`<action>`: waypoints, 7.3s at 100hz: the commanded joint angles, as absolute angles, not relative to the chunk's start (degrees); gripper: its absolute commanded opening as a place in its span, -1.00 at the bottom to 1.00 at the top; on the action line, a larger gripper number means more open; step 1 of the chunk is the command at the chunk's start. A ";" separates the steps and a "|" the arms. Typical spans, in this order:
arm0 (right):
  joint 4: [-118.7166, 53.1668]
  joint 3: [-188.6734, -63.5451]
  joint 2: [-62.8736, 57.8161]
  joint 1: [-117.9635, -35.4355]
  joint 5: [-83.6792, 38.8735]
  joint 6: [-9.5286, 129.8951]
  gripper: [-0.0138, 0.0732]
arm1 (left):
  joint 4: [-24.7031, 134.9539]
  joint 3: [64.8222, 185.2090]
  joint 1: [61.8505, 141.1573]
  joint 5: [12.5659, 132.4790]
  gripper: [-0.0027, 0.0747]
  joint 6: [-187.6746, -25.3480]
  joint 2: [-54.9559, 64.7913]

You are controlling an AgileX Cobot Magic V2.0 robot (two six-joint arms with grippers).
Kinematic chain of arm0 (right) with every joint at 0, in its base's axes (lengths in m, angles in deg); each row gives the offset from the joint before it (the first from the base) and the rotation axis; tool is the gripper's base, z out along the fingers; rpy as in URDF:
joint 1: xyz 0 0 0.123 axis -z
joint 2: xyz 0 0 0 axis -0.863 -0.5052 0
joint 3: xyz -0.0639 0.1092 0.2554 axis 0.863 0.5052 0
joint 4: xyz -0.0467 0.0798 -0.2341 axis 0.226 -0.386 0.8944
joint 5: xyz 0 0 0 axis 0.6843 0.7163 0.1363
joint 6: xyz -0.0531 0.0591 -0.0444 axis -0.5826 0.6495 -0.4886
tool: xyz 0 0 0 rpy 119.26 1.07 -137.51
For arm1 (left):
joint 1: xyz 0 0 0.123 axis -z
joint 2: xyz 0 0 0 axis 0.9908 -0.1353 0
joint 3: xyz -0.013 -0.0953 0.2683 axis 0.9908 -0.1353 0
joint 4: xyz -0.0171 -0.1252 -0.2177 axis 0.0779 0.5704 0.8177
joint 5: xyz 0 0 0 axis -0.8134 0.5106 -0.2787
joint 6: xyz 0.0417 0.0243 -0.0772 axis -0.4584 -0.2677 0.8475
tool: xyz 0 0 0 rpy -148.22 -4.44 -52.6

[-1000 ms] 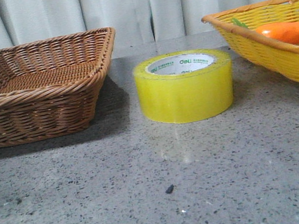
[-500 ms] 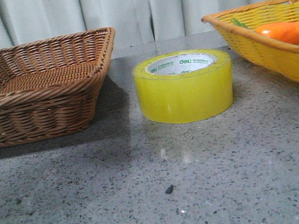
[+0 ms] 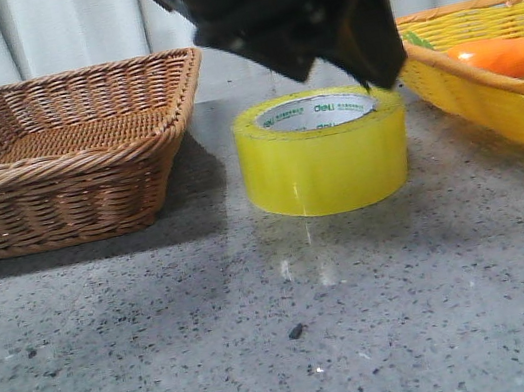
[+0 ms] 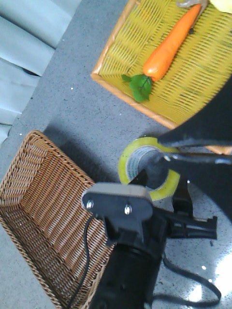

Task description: Transfer tape with both arms

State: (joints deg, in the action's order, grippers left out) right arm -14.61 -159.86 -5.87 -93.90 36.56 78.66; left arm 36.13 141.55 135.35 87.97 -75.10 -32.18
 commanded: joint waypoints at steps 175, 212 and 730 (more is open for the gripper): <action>-13.50 -153.58 -4.35 -93.77 31.93 78.33 -0.85 | 30.09 150.86 117.35 103.89 -0.76 -78.49 -21.67; -13.50 -153.50 -4.35 -93.77 29.57 78.33 -0.85 | 31.79 137.82 114.58 92.10 -0.76 -78.49 -22.97; -18.52 -65.16 52.97 -59.90 -54.94 78.33 -0.85 | 32.61 66.87 85.96 75.91 -0.99 -64.96 64.53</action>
